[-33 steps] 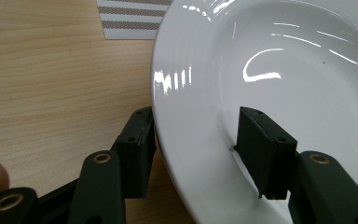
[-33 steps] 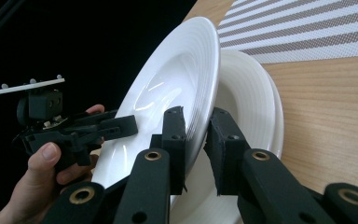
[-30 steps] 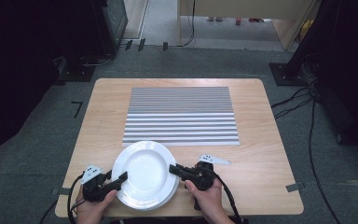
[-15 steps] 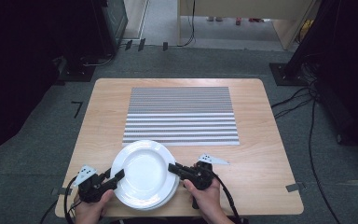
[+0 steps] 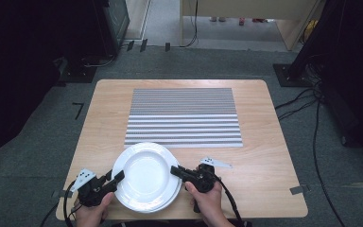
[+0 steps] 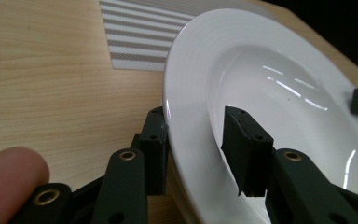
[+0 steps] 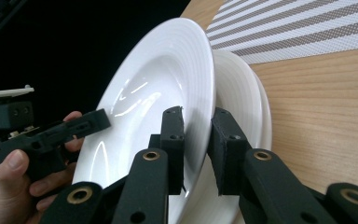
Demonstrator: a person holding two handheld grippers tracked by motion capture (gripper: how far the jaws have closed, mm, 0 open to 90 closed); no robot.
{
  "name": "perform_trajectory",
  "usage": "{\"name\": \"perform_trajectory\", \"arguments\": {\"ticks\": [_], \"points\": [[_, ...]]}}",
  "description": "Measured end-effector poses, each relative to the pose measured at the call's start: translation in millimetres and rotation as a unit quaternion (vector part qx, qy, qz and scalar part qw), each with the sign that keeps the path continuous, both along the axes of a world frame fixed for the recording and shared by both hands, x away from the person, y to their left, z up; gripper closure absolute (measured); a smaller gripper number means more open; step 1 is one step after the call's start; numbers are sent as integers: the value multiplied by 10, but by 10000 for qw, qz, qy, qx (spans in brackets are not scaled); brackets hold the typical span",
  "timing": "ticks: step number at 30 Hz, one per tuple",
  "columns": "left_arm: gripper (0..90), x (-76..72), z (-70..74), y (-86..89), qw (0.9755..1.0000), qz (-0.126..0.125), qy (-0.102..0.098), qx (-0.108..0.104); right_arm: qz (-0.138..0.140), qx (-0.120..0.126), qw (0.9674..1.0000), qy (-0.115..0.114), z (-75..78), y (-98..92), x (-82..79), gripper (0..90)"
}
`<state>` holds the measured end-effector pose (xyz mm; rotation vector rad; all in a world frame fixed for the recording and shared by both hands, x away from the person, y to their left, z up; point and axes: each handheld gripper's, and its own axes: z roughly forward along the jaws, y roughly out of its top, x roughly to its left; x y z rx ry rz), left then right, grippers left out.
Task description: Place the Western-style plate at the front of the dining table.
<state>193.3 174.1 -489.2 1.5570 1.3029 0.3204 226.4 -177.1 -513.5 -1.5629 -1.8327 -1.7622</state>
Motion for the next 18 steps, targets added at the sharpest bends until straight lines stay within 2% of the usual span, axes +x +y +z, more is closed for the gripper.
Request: {"name": "perform_trajectory", "arguments": {"ticks": [3, 5, 8, 16, 18], "points": [[640, -25, 25, -33, 9999, -36, -147, 0, -78, 48, 9999, -41, 24, -22, -6, 782], [641, -27, 24, -60, 9999, -57, -136, 16, -161, 76, 9998, -2, 40, -40, -10, 786], [660, -20, 18, -88, 9999, -86, -77, -77, -306, 79, 9995, 20, 71, -68, -28, 792], [679, -18, 53, -188, 9997, -88, -64, -198, -607, -19, 9980, -194, 227, -133, -93, 804], [688, -18, 76, -209, 9997, -92, -86, -224, -658, -14, 9977, -170, 242, -167, -101, 801]]}}
